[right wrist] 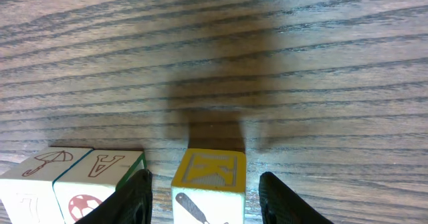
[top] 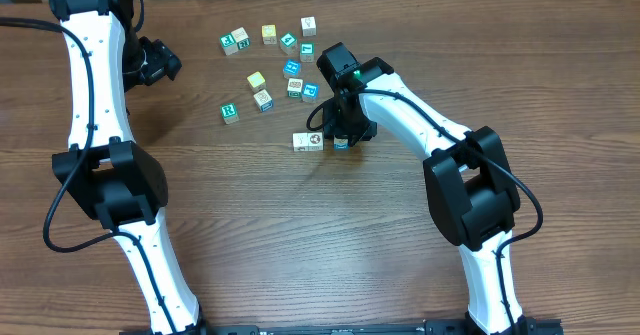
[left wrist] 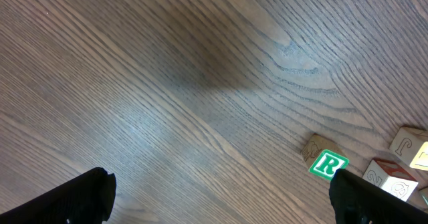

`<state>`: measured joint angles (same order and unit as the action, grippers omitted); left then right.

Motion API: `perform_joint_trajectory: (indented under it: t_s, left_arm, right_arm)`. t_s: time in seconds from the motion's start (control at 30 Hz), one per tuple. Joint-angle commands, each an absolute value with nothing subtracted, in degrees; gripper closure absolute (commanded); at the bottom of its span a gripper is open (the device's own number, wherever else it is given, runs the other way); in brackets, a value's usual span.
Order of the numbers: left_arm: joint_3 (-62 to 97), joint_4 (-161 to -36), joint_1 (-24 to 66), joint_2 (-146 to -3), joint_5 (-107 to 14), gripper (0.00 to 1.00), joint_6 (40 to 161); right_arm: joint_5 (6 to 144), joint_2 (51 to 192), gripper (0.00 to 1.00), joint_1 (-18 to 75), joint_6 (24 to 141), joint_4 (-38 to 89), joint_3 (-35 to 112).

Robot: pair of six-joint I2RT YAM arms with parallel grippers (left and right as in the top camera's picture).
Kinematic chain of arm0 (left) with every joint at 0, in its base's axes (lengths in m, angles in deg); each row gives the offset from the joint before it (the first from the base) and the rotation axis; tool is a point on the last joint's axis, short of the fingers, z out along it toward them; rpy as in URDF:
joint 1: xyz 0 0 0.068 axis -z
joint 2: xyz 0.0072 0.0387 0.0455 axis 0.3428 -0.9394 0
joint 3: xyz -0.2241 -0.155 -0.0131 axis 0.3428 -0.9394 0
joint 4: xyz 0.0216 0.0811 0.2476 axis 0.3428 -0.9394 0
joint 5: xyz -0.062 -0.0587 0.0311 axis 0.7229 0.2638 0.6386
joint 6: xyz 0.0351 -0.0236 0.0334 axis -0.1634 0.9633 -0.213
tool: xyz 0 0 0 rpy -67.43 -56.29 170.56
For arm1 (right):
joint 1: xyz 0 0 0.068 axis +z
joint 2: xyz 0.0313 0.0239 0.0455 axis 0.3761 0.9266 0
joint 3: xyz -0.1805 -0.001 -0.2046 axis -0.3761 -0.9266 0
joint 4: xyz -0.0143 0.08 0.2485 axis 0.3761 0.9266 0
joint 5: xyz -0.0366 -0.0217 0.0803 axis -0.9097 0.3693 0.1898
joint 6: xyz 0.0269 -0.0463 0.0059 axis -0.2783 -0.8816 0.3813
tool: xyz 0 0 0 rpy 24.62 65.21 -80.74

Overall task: Form a horizontal line
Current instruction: 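Carry the K block left and lower it beside the soccer-ball block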

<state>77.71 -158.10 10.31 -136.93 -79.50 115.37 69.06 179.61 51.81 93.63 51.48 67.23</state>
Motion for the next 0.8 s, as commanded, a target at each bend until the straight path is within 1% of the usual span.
perform_joint_trajectory:
  t_s: [0.0, 0.03, 0.07, 0.53, 0.6, 0.77]
  left_arm:
    - [77.6, -158.2, 10.7, -136.6, -79.6, 0.00, 115.5]
    - [77.6, -158.2, 10.7, -136.6, -79.6, 0.00, 115.5]
    - [77.6, -158.2, 10.7, -136.6, -79.6, 0.00, 115.5]
    - [77.6, -158.2, 10.7, -136.6, -79.6, 0.00, 115.5]
    - [77.6, -158.2, 10.7, -136.6, -79.6, 0.00, 115.5]
    - [77.6, -158.2, 10.7, -136.6, -79.6, 0.00, 115.5]
  right_arm:
    - [68.7, 179.1, 0.52, 52.0, 94.1, 52.0, 68.6]
    - [68.7, 179.1, 0.49, 52.0, 94.1, 52.2, 68.6]
    - [68.7, 179.1, 0.49, 52.0, 94.1, 52.2, 68.6]
    - [68.7, 179.1, 0.50, 52.0, 94.1, 52.7, 68.6]
    - [68.7, 179.1, 0.51, 52.0, 94.1, 52.9, 68.6]
    - [68.7, 179.1, 0.60, 52.0, 94.1, 53.2, 68.6]
